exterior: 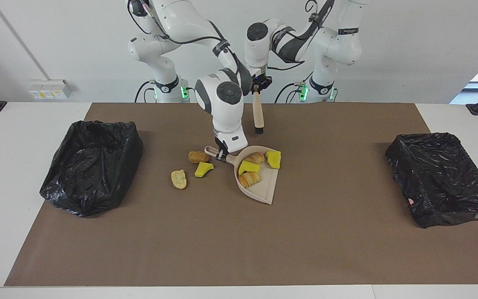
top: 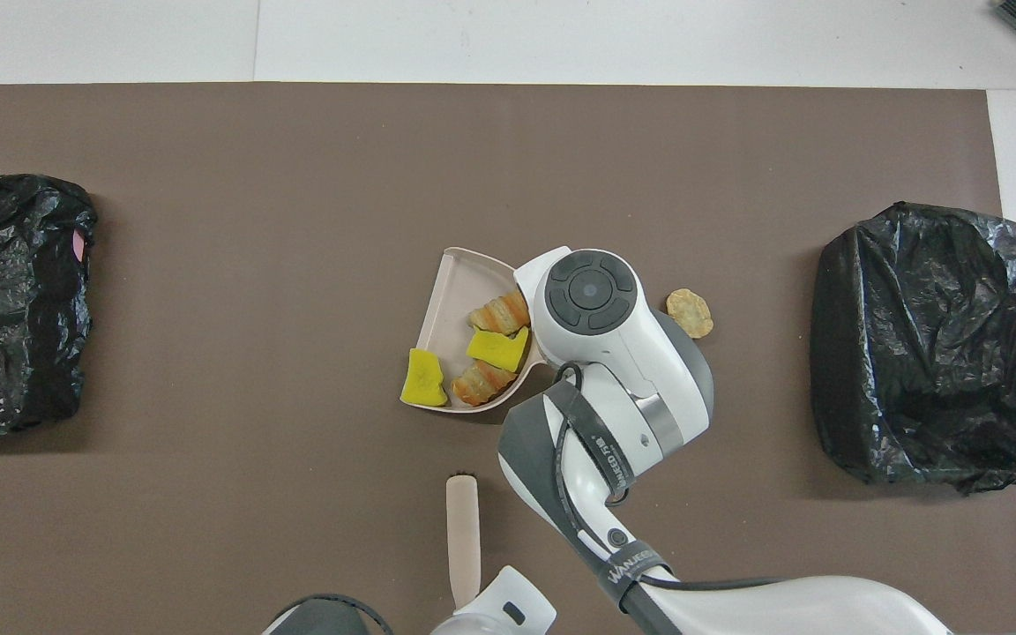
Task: Sweep and dump trash in bin
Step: 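Carry the dustpan with the right gripper over the nearby black bin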
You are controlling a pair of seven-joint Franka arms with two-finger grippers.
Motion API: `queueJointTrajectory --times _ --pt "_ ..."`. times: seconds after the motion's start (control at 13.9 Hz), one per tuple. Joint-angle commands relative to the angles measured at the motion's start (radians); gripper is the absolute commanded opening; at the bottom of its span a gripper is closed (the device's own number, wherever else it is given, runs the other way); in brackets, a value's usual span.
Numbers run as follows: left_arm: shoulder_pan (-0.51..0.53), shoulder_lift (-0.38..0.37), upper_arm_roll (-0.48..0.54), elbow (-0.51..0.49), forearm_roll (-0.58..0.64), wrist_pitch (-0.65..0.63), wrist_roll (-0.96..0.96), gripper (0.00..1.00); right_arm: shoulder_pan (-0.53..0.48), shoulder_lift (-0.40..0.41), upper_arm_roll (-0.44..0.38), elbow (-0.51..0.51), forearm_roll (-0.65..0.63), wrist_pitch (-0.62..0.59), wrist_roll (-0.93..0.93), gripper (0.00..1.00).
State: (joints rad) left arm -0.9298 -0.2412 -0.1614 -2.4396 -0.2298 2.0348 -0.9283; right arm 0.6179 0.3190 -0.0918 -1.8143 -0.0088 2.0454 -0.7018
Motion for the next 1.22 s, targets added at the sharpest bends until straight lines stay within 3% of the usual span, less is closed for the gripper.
queueJointTrajectory --times 0.0,0.72,1.15 --pt "-0.055 -0.030 0.016 -0.050 -0.026 0.073 -0.065 0.00 -0.038 -0.035 0.007 -0.005 -0.014 -0.025 0.013 0.00" --pt "-0.096 0.002 0.019 -0.075 -0.028 0.160 -0.081 0.00 -0.233 -0.233 0.004 -0.003 -0.016 -0.140 -0.053 0.00" --pt "-0.089 0.028 0.019 -0.075 -0.028 0.163 -0.066 0.01 -0.527 -0.371 -0.002 0.006 -0.014 -0.312 -0.283 0.00"
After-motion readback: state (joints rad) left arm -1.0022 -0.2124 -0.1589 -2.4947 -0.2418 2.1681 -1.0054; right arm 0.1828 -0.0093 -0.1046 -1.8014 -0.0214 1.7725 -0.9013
